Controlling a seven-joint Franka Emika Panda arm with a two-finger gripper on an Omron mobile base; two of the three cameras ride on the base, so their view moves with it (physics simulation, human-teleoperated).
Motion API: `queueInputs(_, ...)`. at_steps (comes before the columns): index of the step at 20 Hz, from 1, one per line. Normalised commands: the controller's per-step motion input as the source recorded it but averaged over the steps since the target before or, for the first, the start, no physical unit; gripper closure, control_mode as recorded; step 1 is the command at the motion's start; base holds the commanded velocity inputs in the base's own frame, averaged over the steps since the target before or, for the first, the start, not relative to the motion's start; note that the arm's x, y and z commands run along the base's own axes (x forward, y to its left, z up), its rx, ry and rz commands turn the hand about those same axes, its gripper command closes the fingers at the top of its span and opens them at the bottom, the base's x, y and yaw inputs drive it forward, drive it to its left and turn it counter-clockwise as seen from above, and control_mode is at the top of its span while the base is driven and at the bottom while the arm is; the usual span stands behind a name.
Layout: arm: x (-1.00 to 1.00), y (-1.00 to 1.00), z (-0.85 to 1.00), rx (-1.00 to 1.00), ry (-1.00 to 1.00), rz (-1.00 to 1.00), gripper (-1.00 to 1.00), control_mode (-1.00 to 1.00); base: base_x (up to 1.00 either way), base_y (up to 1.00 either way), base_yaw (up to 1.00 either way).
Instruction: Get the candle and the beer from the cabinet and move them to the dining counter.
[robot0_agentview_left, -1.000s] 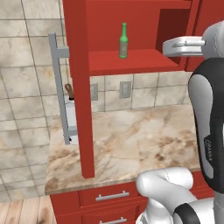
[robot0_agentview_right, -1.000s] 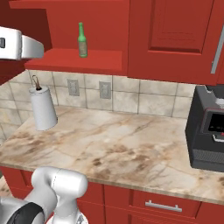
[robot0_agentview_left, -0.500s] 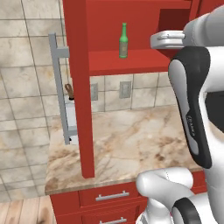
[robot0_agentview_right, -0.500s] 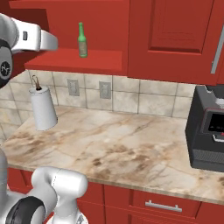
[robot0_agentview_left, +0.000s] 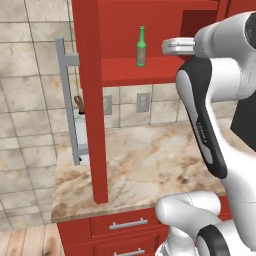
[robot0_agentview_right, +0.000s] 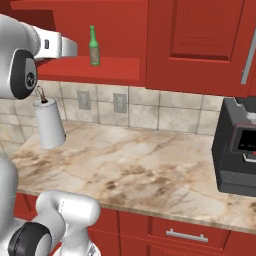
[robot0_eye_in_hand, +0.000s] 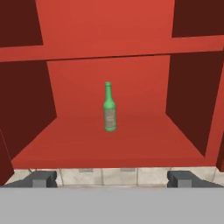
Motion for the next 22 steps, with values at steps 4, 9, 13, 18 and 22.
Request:
queueInputs(4,0.52,0.00,0.00,0.00,0.00,0.00,-1.00,-1.00,0.00,0.00,0.00)
queueInputs(9,0.48,0.00,0.00,0.00,0.00,0.00,-1.00,-1.00,0.00,0.00,0.00)
queueInputs(13,0.49,0.00,0.00,0.00,0.00,0.00,-1.00,-1.00,0.00,0.00,0.00)
queueInputs(18,0.46,0.05,0.00,0.00,0.00,0.00,-1.00,-1.00,0.00,0.00,0.00)
queueInputs(22,0.48,0.21,0.00,0.00,0.00,0.00,-1.00,-1.00,0.00,0.00,0.00)
